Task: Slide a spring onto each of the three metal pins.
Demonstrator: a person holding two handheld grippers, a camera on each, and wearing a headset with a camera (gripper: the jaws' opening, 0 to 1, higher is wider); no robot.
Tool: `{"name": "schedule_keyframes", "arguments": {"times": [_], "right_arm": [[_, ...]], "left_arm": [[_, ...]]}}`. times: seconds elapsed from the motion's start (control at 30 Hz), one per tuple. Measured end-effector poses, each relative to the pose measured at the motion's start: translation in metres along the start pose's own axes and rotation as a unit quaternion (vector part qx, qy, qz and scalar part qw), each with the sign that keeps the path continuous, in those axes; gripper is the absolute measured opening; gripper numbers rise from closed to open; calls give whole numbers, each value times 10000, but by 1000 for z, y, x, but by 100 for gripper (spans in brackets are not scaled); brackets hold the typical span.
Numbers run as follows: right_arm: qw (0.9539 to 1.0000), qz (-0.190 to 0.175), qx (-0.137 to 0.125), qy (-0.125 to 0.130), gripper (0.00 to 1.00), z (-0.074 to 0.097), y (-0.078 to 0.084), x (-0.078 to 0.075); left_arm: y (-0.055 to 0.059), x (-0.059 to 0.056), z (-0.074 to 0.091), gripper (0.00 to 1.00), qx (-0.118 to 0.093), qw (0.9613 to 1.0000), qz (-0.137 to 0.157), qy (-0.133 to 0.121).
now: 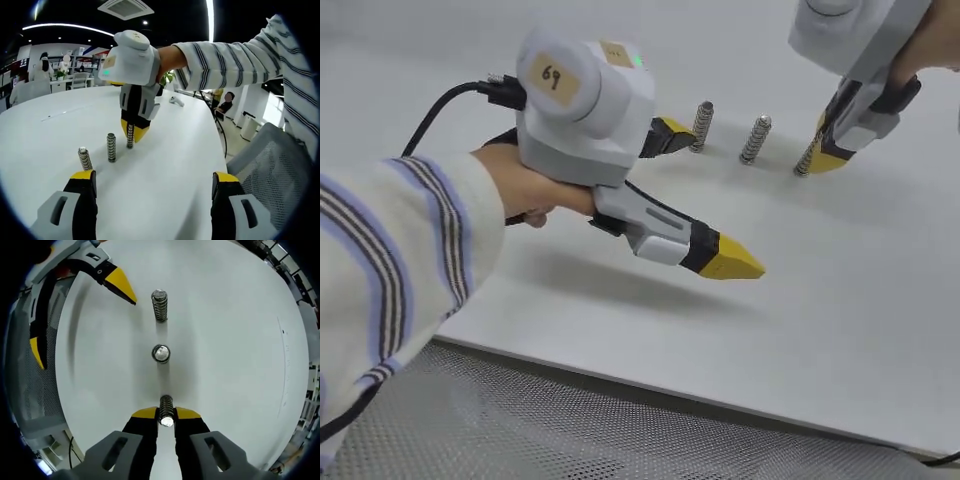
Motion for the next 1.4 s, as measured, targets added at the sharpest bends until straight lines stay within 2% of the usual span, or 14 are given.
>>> {"name": "schedule_keyframes", "arguments": {"times": [0.2, 0.3, 0.4, 0.63, 0.73, 0.9, 1.0, 1.03, 1.2, 1.27, 1.3, 1.4], "right_arm": [[10000, -35, -43, 55, 16, 0, 2, -3], [9999, 53, -51, 70, 17, 3, 3, 0], [9998, 33, -112, 139, 20, 5, 4, -2], [9991, -94, -307, 262, 20, 19, 6, -1], [9974, -2, -448, 570, 21, 27, 7, -1], [9951, -321, -716, 598, 22, 38, 13, 3], [9930, -398, -834, 740, 23, 45, 18, 6], [9917, -456, -883, 819, 23, 47, 19, 6], [9875, -616, -1167, 859, 21, 53, 22, 18], [9830, -740, -1402, 929, 23, 56, 21, 23], [9776, -857, -1613, 1041, 25, 57, 20, 26], [9661, -1085, -1988, 1235, 28, 59, 20, 31]], "left_arm": [[2, -1, 1, 92, 143, 9999, -62, -16], [1, -1, 2, 92, 87, 10000, 30, -22], [1, -1, 3, 93, 118, 9999, 59, -17], [2, -1, 9, 93, 186, 9998, 67, -74], [-3, 2, 10, 93, -9, 9996, 245, -129], [-8, 5, 13, 93, -144, 9991, 341, -207], [-8, 6, 15, 93, -125, 9991, 343, -235], [-8, 6, 16, 93, -114, 9991, 339, -242], [-9, 7, 18, 93, -115, 9990, 326, -279], [-9, 7, 18, 93, -114, 9990, 331, -288], [-9, 8, 19, 93, -116, 9989, 335, -294], [-10, 10, 21, 93, -151, 9988, 362, -304]]}}
Point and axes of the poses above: the centre of the closed fingertips' face, and the gripper's own axes: z roughly backward along the fingers, x roughly to its left, y roughly out of its underside, the point moved 8 cm from there along z, roughly backward along the fingers, and after that the axes turned 10 degrees about -x, right-handed, at the moved point
